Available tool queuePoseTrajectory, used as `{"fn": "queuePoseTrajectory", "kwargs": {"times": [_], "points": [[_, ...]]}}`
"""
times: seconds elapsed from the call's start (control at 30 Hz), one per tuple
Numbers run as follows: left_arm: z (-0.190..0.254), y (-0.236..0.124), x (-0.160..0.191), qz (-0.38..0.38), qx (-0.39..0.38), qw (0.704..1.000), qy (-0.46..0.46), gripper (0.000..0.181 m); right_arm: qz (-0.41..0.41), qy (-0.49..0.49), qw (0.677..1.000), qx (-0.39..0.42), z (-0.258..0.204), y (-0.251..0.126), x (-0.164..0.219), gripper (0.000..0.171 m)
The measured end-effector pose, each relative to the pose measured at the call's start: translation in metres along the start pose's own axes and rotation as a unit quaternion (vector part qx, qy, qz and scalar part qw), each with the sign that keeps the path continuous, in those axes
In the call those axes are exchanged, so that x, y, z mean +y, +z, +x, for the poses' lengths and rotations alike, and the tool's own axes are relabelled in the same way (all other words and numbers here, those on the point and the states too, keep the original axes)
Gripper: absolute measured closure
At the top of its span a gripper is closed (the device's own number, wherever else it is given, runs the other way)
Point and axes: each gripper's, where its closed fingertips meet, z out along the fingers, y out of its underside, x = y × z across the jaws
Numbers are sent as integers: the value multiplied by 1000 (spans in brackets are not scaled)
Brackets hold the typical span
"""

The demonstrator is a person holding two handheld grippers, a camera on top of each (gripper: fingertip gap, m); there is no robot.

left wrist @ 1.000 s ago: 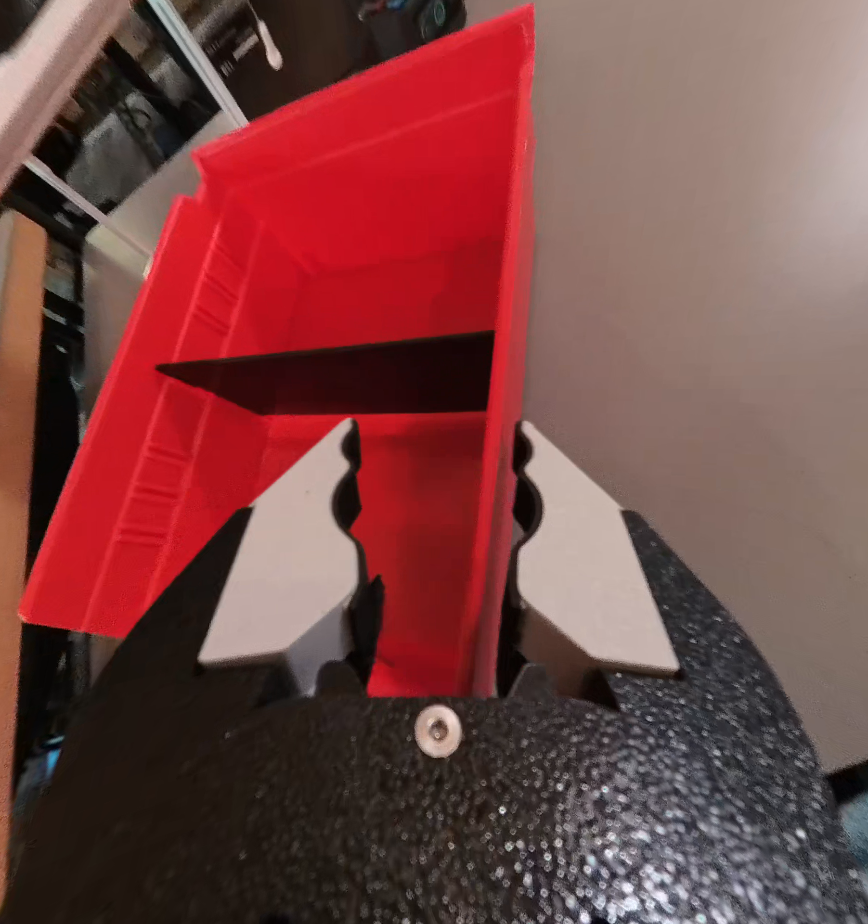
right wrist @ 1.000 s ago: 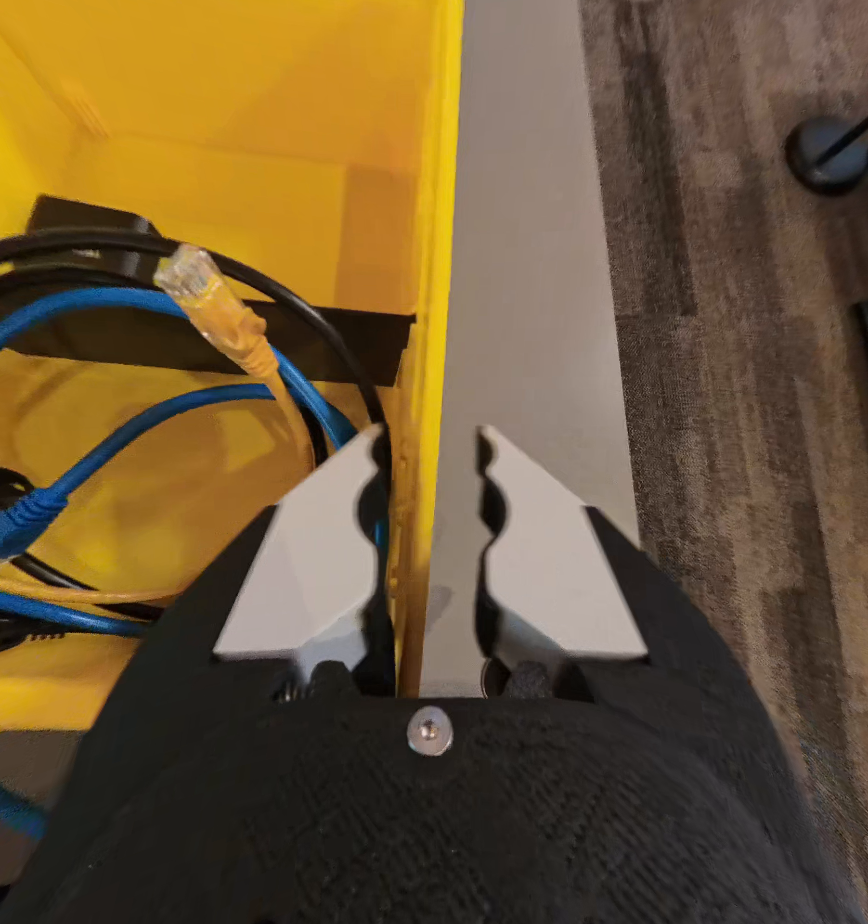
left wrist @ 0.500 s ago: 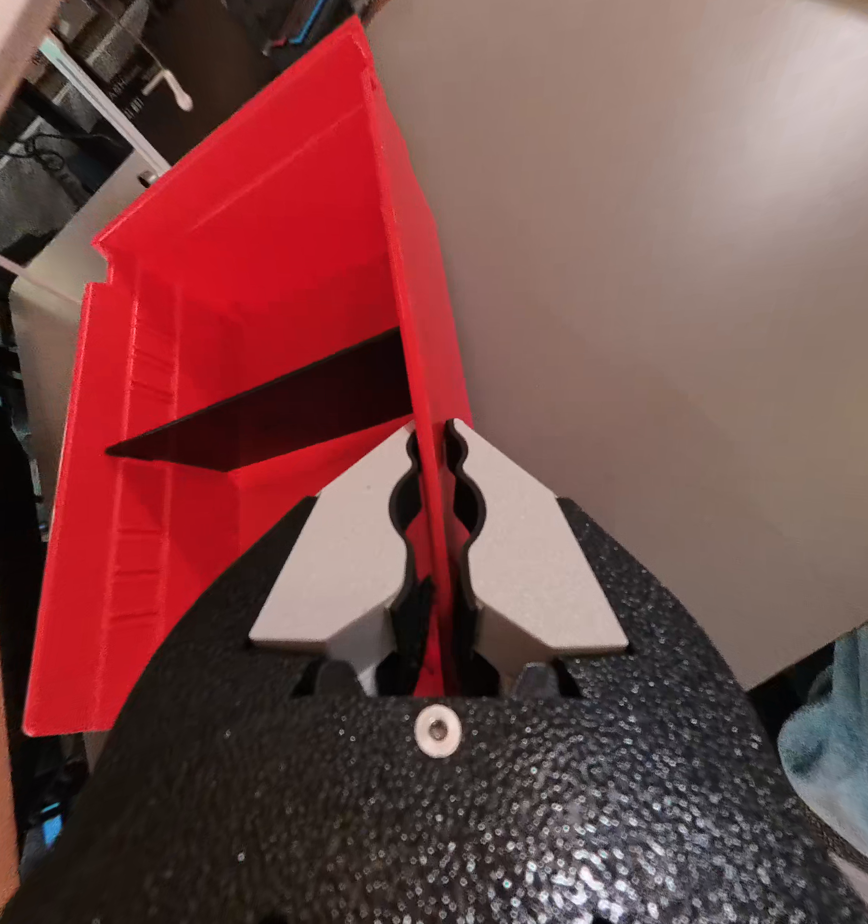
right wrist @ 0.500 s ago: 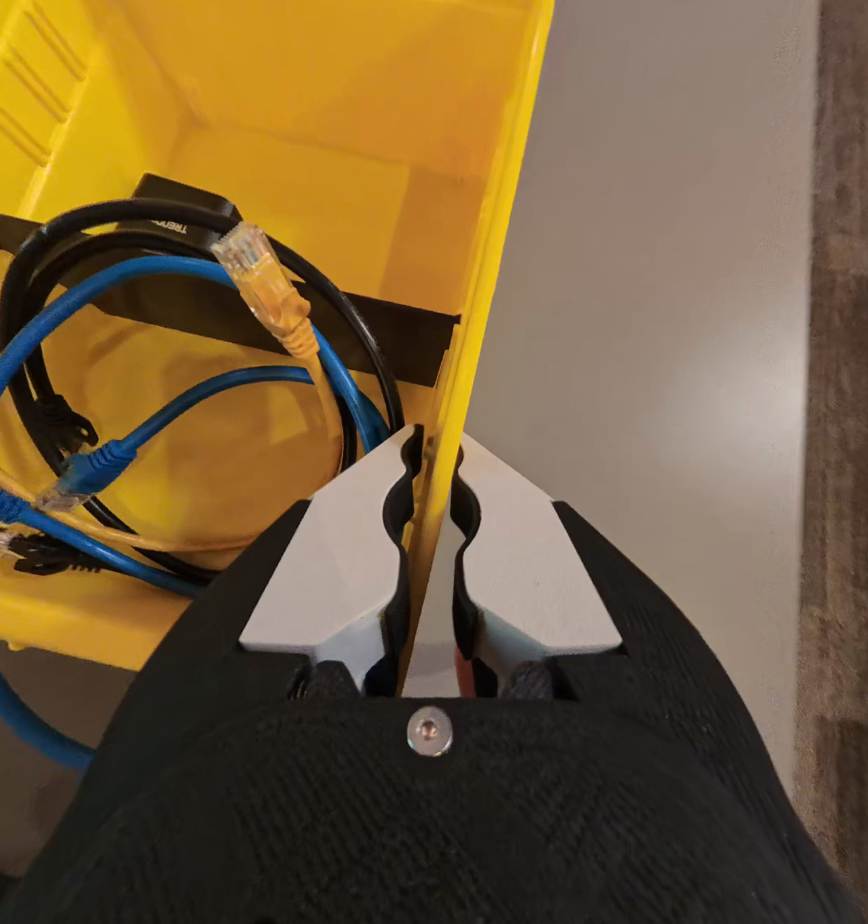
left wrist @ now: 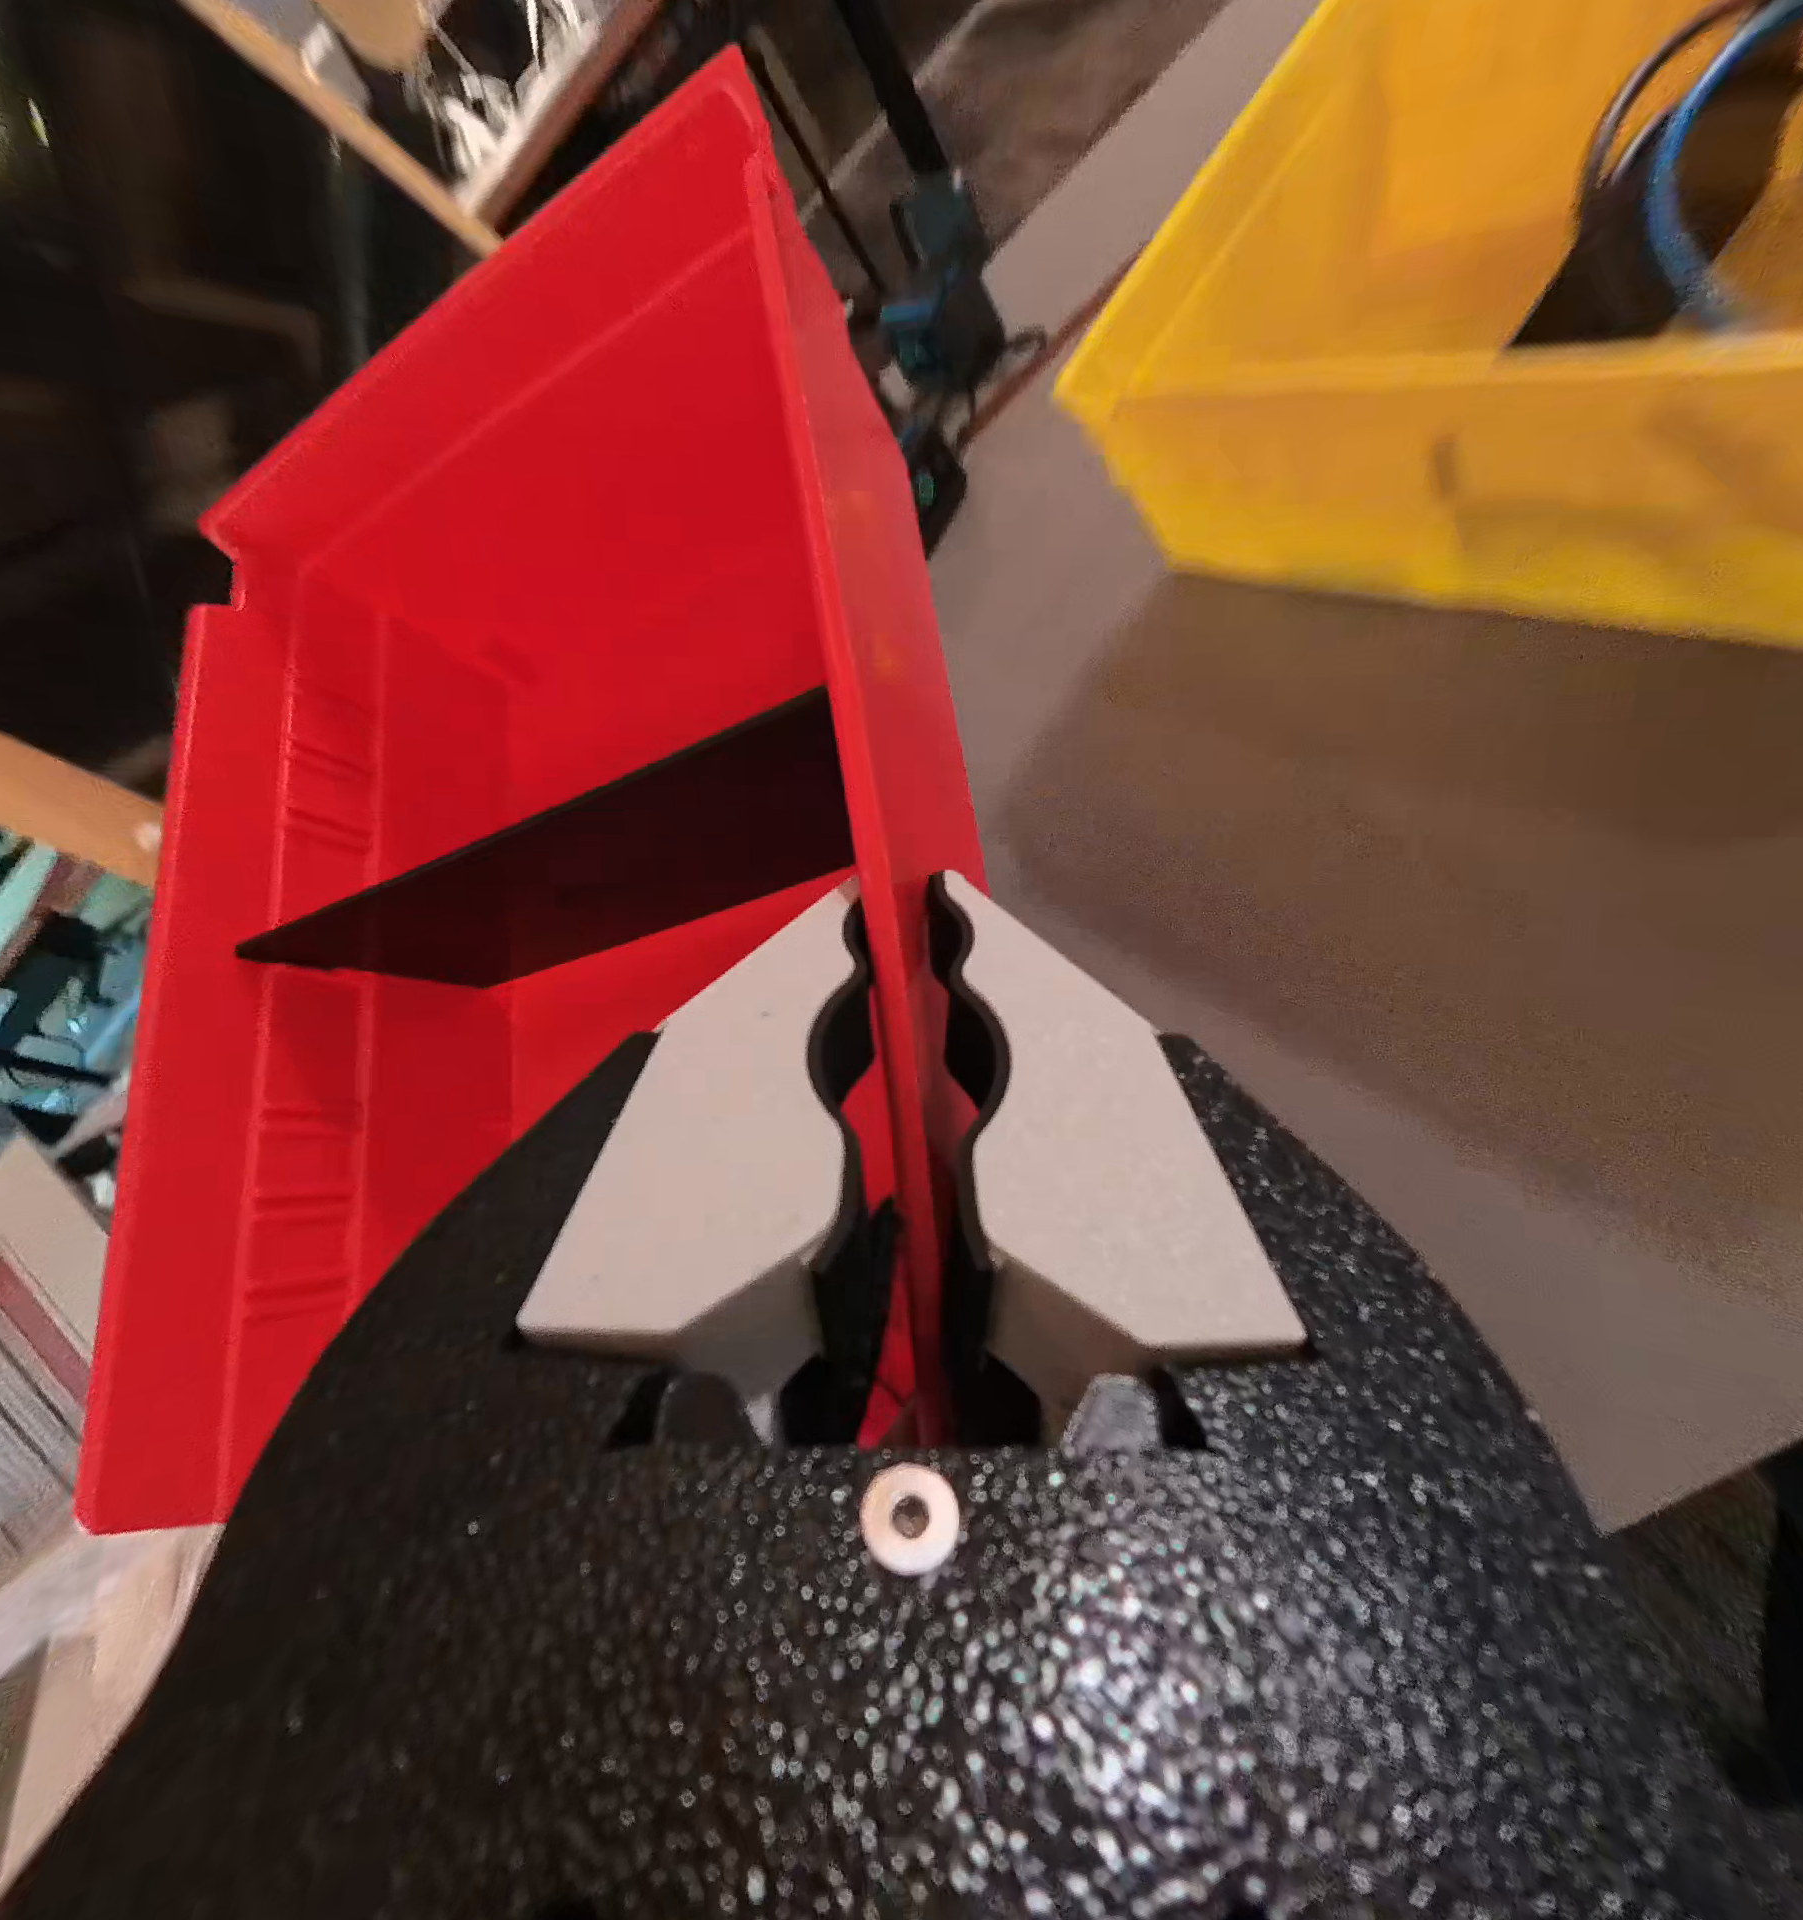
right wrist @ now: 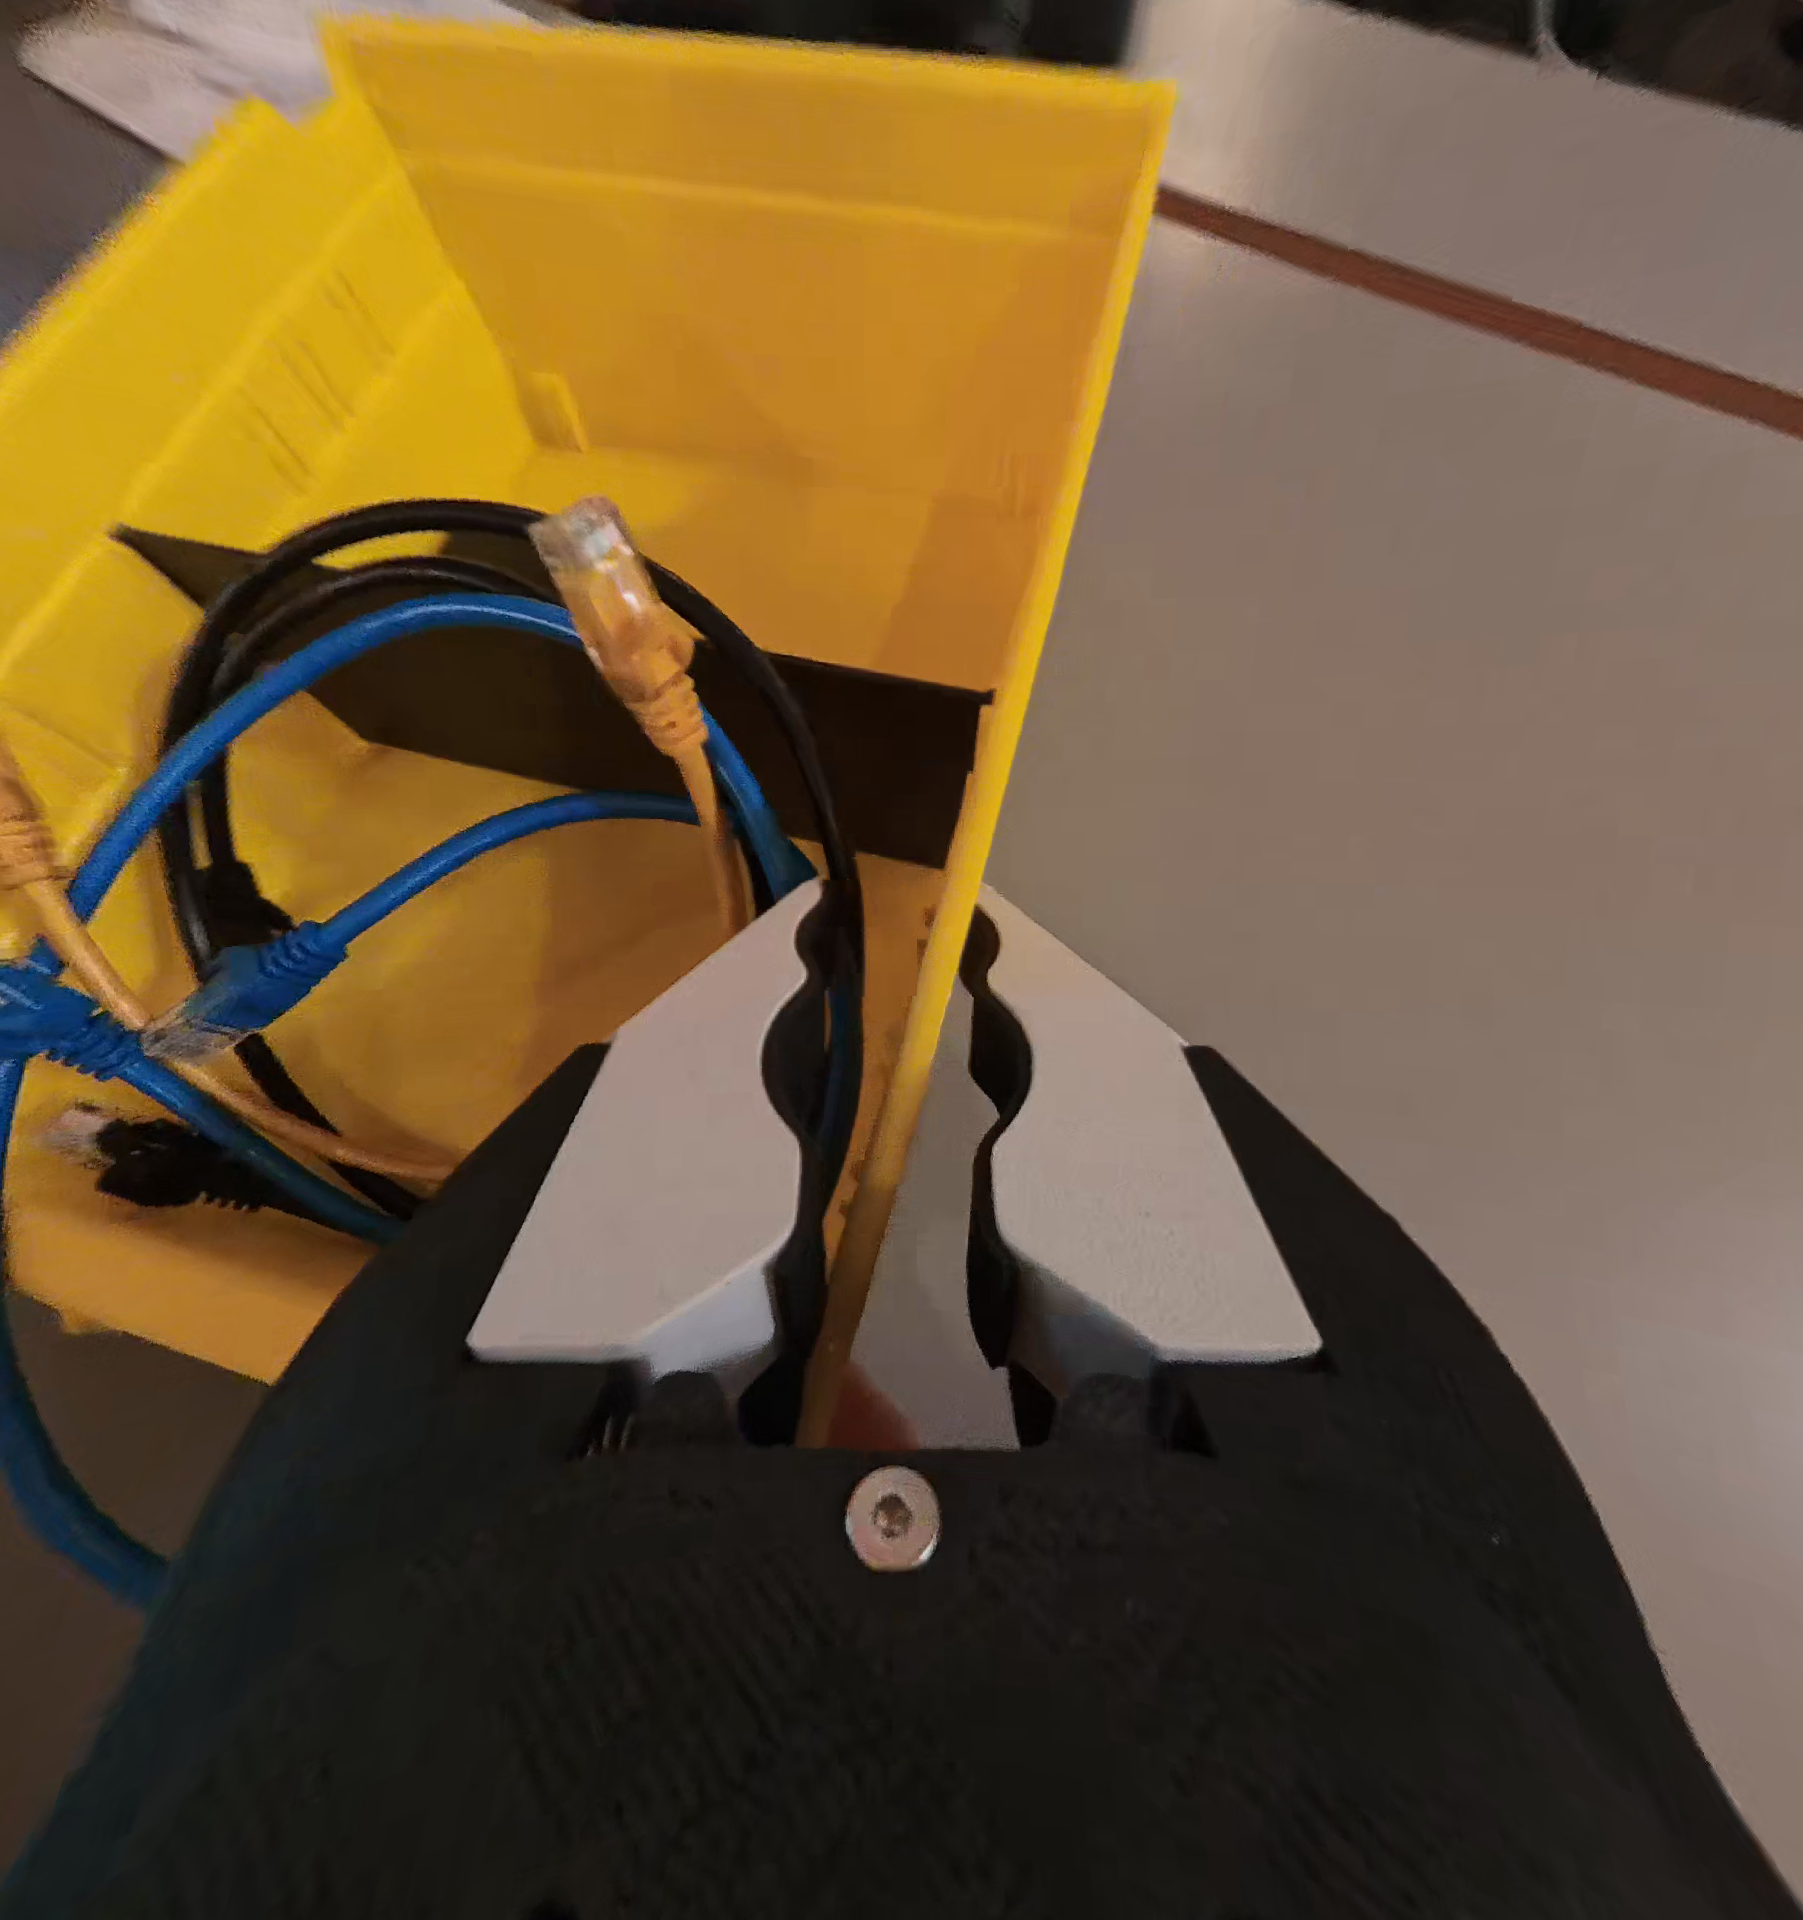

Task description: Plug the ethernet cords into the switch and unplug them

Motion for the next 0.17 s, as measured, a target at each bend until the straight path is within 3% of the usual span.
{"fn": "queuePoseTrajectory", "kwargs": {"times": [0.03, 0.17], "points": [[1, -2, -11, 18, 0, 1000, 4, 175, 23, -6, 999, -22, -15, 2, -8, 142], [16, -11, -64, 102, 15, 995, 15, 175, 106, -10, 994, -15, -14, -24, -43, 106]]}}
